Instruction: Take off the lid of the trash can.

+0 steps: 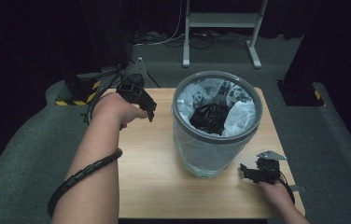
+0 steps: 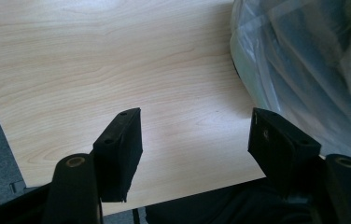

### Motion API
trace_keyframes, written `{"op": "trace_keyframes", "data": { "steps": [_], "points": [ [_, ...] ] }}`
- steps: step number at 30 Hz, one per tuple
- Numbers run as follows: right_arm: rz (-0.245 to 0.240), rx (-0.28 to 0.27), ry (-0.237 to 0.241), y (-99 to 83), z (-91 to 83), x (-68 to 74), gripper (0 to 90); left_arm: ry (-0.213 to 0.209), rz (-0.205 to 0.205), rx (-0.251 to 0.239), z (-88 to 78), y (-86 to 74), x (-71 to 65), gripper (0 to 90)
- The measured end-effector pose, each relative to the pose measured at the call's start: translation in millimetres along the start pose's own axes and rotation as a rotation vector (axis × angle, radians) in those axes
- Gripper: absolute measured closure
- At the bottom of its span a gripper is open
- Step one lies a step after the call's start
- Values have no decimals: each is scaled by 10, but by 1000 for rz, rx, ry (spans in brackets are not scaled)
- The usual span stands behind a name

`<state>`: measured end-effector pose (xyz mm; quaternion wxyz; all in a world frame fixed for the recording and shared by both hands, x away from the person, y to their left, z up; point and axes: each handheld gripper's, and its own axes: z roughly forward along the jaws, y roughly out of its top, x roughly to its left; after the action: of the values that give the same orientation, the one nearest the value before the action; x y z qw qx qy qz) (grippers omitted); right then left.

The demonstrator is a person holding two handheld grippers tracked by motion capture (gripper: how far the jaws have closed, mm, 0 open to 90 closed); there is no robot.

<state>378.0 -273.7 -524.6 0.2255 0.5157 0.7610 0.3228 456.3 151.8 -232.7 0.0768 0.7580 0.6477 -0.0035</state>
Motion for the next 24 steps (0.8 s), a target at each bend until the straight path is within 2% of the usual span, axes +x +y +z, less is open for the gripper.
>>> {"op": "trace_keyframes", "data": {
  "steps": [5,10,12,13,24],
  "points": [
    [-1,0,1,2,2,-1,97,-8,4,-12,-32,41,-92,352],
    [0,1,0,3,2,1,97,0,23,0,-36,84,-169,354],
    [6,4,2,3,2,6,97,9,33,-3,-65,102,-199,355],
    [6,4,3,4,2,5,97,-3,29,-6,-72,110,-221,355],
    [3,3,5,6,6,4,97,2,72,-35,-243,206,-503,359]
  ]
}}
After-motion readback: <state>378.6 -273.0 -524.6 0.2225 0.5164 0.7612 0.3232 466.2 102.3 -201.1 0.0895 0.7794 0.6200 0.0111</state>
